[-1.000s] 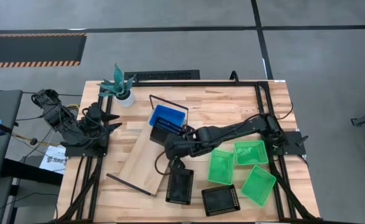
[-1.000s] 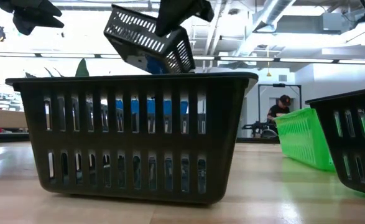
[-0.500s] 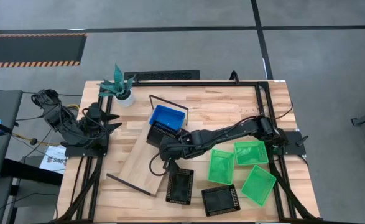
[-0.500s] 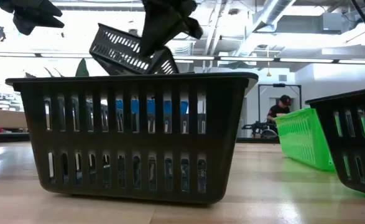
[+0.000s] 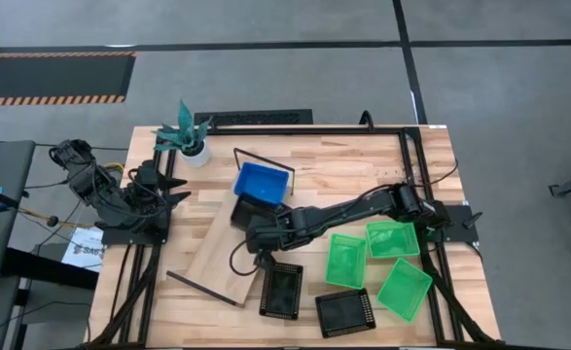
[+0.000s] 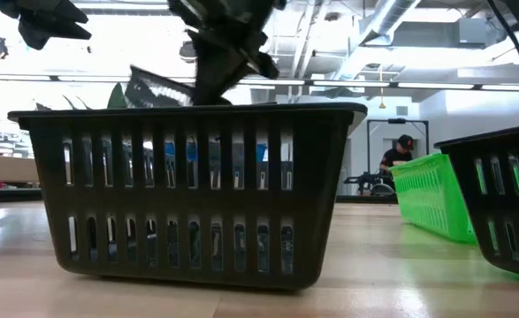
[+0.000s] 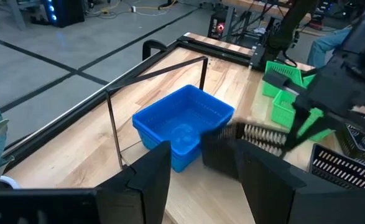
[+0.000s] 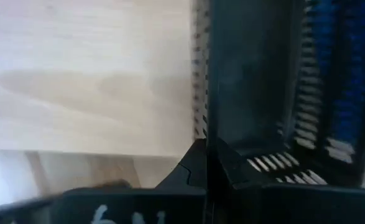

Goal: Stack baskets on shelf by color
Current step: Put the top black bin on the shelf

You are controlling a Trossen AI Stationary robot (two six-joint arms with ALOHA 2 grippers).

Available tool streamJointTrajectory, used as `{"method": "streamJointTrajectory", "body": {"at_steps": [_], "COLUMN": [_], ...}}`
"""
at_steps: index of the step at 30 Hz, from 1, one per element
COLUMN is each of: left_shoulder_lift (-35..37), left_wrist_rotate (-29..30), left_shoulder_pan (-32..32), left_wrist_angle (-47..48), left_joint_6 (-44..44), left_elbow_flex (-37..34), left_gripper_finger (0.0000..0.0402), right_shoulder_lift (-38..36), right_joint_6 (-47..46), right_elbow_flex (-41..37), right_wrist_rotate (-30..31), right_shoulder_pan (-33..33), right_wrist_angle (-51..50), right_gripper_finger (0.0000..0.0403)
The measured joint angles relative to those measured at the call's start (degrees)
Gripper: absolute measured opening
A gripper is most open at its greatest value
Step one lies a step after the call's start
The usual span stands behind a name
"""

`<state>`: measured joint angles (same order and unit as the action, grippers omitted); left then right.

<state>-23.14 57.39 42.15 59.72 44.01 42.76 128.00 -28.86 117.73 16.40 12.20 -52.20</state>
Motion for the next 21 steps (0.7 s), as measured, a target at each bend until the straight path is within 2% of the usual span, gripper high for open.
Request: {"method": "streamJointTrajectory", "body": {"at_steps": [8,21], "left_shoulder_lift": [0.0,0.0], "left_wrist_rotate": [0.0,0.0], "left_shoulder_pan": [0.0,0.0], "left_wrist_angle": [0.1,1.1], "left_joint_6": [0.0,0.0], "left_elbow_flex": [0.0,0.0], "left_gripper_finger": [0.0169,0.0169], "right_shoulder_lift": [0.3,0.3], "right_joint_6": [0.4,0.4], "right_elbow_flex": [0.1,0.1], "right_wrist_rotate": [0.0,-0.2], "right_shoulder_pan": [-0.8,-0.7], "right_wrist_angle": [1.2,1.2], "right_gripper_finger": [0.0016,0.0061]}}
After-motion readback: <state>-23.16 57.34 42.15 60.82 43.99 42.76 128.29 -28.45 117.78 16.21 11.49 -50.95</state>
